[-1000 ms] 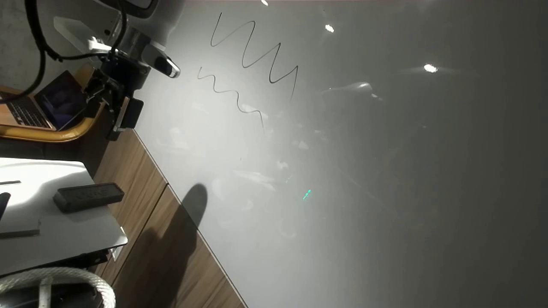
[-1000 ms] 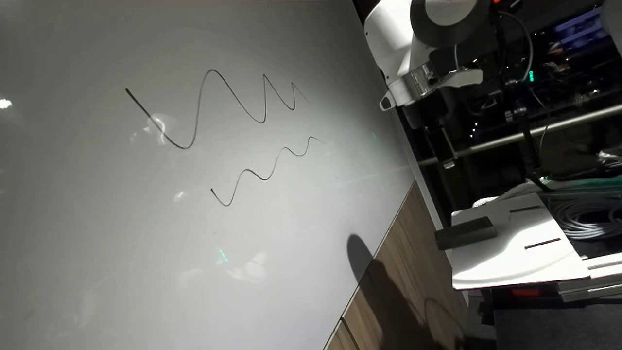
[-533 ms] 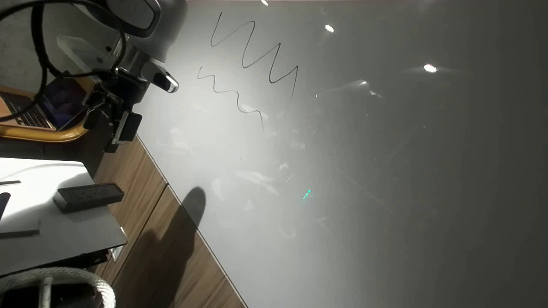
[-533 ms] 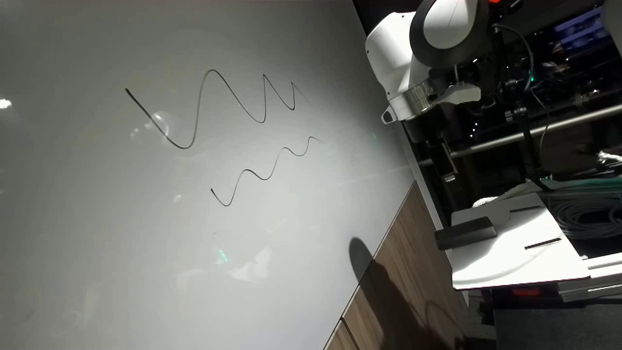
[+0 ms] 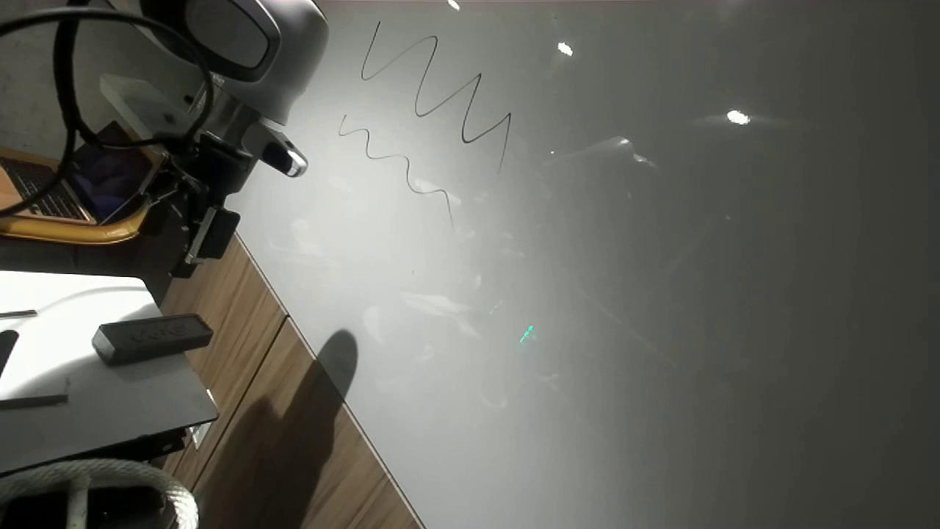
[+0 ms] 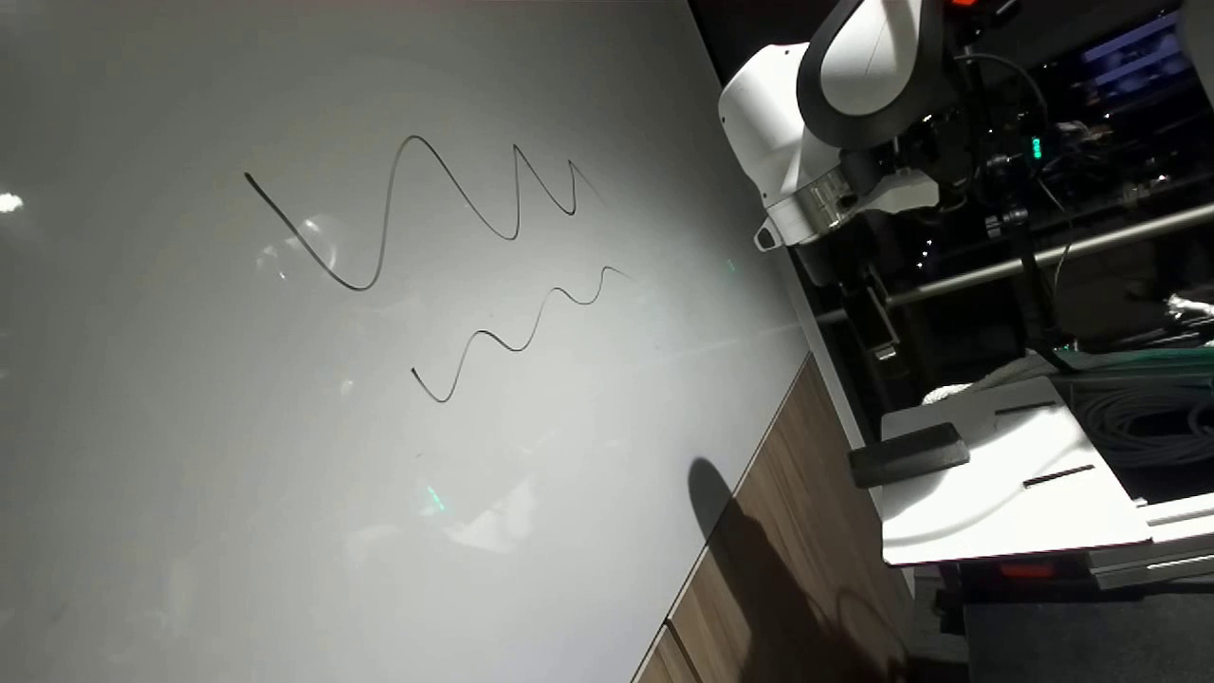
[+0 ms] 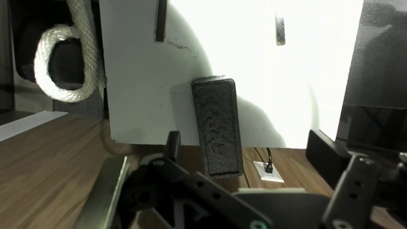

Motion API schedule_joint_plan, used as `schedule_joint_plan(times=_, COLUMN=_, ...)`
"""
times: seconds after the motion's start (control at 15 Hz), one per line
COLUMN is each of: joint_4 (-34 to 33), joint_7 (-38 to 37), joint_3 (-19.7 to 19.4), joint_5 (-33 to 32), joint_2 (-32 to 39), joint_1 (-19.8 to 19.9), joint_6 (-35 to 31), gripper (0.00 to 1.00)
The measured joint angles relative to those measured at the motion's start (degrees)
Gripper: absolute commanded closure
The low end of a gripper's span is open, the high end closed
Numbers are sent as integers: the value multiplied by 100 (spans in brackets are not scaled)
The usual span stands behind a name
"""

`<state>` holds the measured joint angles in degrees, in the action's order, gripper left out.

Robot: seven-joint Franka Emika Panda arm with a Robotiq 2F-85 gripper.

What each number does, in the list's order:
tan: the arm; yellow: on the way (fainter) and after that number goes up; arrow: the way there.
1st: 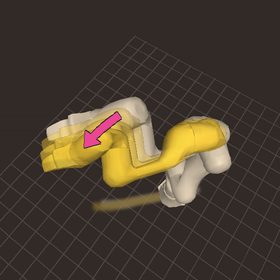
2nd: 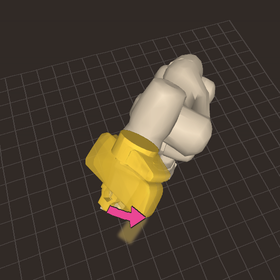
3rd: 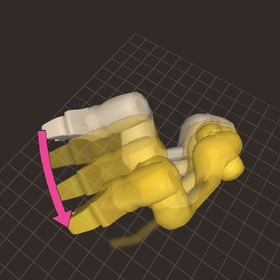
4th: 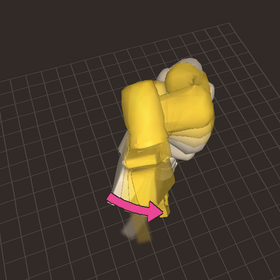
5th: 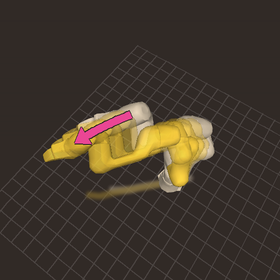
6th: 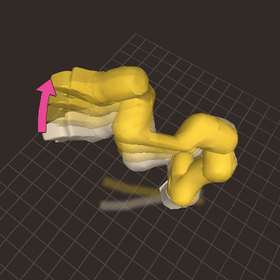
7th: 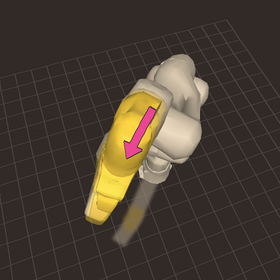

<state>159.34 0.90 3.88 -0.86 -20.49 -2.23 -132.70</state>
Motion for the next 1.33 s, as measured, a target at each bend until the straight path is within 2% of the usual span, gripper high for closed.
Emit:
schedule_joint_plan(times=0.27, joint_4=1, joint_7=108, joint_3=-70, joint_5=-46, joint_2=264, joint_1=72, joint_6=-96, gripper=0)
schedule_joint_plan(times=0.93, joint_4=6, joint_7=72, joint_3=-73, joint_5=-798, joint_2=1481, joint_1=84, joint_6=-1128, gripper=0)
schedule_joint_plan(times=1.33, joint_4=1, joint_7=-136, joint_3=-43, joint_5=-1085, joint_2=1843, joint_1=52, joint_6=-1486, gripper=0)
